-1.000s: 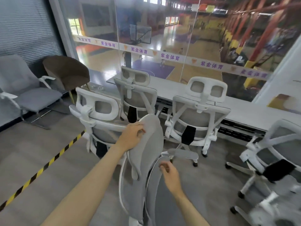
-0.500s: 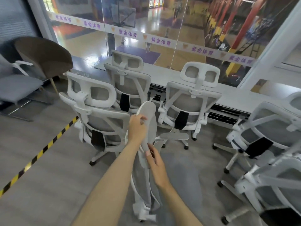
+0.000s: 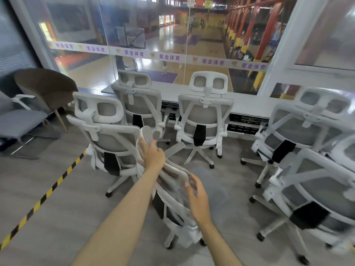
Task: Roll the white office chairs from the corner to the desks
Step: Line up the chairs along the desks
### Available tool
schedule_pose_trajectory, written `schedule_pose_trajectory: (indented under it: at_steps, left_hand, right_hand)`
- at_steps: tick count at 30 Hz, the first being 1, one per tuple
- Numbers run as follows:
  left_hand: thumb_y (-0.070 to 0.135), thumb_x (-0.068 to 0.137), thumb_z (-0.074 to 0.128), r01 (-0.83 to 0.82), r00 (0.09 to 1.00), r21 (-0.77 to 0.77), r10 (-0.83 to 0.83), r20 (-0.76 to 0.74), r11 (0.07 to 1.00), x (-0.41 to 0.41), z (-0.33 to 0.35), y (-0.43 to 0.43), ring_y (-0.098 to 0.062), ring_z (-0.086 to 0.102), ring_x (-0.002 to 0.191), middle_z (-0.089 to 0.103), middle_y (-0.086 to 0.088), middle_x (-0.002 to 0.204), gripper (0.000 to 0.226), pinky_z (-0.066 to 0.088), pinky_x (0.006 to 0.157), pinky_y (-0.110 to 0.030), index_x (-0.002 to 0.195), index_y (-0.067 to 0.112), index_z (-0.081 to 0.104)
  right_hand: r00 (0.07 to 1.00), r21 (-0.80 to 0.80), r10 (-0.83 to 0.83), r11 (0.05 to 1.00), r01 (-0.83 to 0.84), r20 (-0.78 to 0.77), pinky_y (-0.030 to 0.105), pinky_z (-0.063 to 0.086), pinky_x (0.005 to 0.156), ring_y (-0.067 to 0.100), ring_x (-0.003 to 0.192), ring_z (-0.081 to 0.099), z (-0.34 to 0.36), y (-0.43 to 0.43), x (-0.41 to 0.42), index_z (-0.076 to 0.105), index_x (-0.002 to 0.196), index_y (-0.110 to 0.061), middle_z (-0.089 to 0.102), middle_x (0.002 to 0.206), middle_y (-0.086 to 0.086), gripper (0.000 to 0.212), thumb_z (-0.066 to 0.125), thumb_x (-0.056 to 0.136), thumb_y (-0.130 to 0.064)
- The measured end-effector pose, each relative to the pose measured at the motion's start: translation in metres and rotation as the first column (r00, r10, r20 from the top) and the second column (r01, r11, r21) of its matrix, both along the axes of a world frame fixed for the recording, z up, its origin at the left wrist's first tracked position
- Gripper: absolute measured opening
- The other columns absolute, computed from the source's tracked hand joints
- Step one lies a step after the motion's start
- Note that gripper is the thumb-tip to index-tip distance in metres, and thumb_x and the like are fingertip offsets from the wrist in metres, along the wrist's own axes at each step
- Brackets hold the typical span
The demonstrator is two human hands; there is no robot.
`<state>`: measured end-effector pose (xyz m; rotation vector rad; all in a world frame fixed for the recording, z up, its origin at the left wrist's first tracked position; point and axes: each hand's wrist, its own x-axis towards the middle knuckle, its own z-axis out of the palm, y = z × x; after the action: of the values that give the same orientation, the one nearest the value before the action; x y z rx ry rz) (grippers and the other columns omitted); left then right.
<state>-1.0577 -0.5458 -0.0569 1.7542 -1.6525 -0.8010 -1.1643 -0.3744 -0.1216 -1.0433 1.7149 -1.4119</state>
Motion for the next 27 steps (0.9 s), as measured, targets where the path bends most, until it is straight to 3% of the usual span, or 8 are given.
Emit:
schedule_pose_trajectory:
  at_steps: [5, 10, 12, 15, 17, 20, 24, 27]
  left_hand:
    - [0.065, 0.100, 0.021, 0.319, 0.895, -0.033, -0.290, 0.338, 0.947, 0.024, -0.006, 0.054, -0.025, -0.013, 0.155, -0.003, -0.001, 0.169, 0.061, -0.008, 0.121, -0.057, 0.150, 0.033, 0.038]
    - [0.074, 0.082, -0.014, 0.556, 0.687, -0.091, -0.396, 0.609, 0.826, 0.040, -0.002, 0.058, -0.031, 0.007, 0.153, 0.028, -0.003, 0.161, 0.096, 0.012, 0.119, -0.061, 0.147, 0.032, 0.043]
    - [0.068, 0.082, -0.008, 0.601, 0.639, -0.052, -0.440, 0.631, 0.797, 0.042, 0.001, 0.049, -0.029, 0.009, 0.153, 0.035, 0.001, 0.155, 0.091, 0.010, 0.120, -0.062, 0.144, 0.031, 0.047]
    - [0.061, 0.101, 0.029, 0.580, 0.703, -0.129, -0.414, 0.578, 0.805, 0.038, 0.001, 0.031, -0.029, 0.036, 0.142, 0.057, 0.003, 0.128, 0.050, 0.015, 0.119, -0.058, 0.118, 0.028, 0.063]
    - [0.045, 0.105, 0.042, 0.580, 0.726, -0.271, -0.337, 0.599, 0.768, 0.031, -0.008, 0.020, -0.030, 0.059, 0.108, 0.064, 0.002, 0.096, 0.034, 0.025, 0.115, -0.059, 0.095, 0.024, 0.067]
    - [0.035, 0.104, 0.036, 0.488, 0.838, -0.479, -0.239, 0.491, 0.729, 0.015, -0.014, 0.012, -0.016, 0.047, 0.068, 0.050, 0.010, 0.066, 0.047, 0.040, 0.107, -0.054, 0.069, 0.019, 0.064]
    - [0.023, 0.101, 0.032, 0.362, 0.919, -0.618, -0.157, 0.361, 0.698, -0.003, -0.035, -0.004, -0.016, 0.044, 0.061, 0.053, 0.007, 0.057, 0.052, 0.044, 0.098, -0.047, 0.059, 0.015, 0.061]
    - [0.020, 0.099, 0.031, 0.283, 0.949, -0.667, -0.103, 0.297, 0.689, -0.015, -0.049, -0.020, -0.022, 0.054, 0.064, 0.065, 0.000, 0.062, 0.052, 0.043, 0.103, -0.046, 0.064, 0.012, 0.069]
  right_hand:
    - [1.000, 0.028, -0.015, 0.999, 0.015, -0.020, 0.015, 0.040, 0.103, 0.006, 0.134, 0.047, 0.003, 0.055, -0.007, 0.046, 0.148, -0.024, 0.050, 0.147, -0.013, 0.045, 0.052, 0.104, -0.033]
    - [0.996, 0.096, -0.063, 0.993, 0.069, -0.062, 0.027, 0.037, 0.111, 0.009, 0.136, 0.045, -0.016, 0.077, -0.013, 0.045, 0.146, -0.025, 0.051, 0.146, -0.012, 0.043, 0.052, 0.104, -0.032]
    - [0.991, 0.118, -0.071, 0.989, 0.084, -0.115, 0.032, 0.036, 0.115, 0.011, 0.139, 0.043, -0.030, 0.078, -0.018, 0.045, 0.147, -0.025, 0.049, 0.144, -0.014, 0.044, 0.053, 0.104, -0.032]
    - [0.978, 0.139, -0.077, 0.985, 0.105, -0.195, 0.041, 0.032, 0.120, 0.014, 0.145, 0.035, -0.045, 0.072, -0.031, 0.044, 0.148, -0.024, 0.045, 0.148, -0.012, 0.045, 0.053, 0.104, -0.031]
    - [0.969, 0.153, -0.103, 0.978, 0.140, -0.225, 0.041, 0.028, 0.122, 0.017, 0.152, 0.024, -0.052, 0.063, -0.042, 0.047, 0.145, -0.022, 0.046, 0.151, -0.006, 0.042, 0.051, 0.104, -0.028]
    - [0.933, 0.202, -0.170, 0.949, 0.242, -0.318, 0.042, 0.023, 0.122, 0.019, 0.154, 0.018, -0.068, 0.040, -0.066, 0.053, 0.142, -0.016, 0.048, 0.150, -0.003, 0.038, 0.047, 0.105, -0.027]
    - [0.828, 0.138, -0.376, 0.874, 0.466, -0.417, 0.031, 0.033, 0.102, 0.032, 0.123, 0.051, -0.088, 0.002, -0.093, 0.070, 0.112, -0.011, 0.067, 0.117, 0.006, 0.025, 0.050, 0.099, -0.016]
    - [0.759, 0.109, -0.571, 0.772, 0.626, -0.314, 0.023, 0.032, 0.091, 0.017, 0.108, 0.044, -0.078, -0.021, -0.103, 0.072, 0.102, -0.012, 0.062, 0.101, 0.001, 0.037, 0.049, 0.087, 0.014]
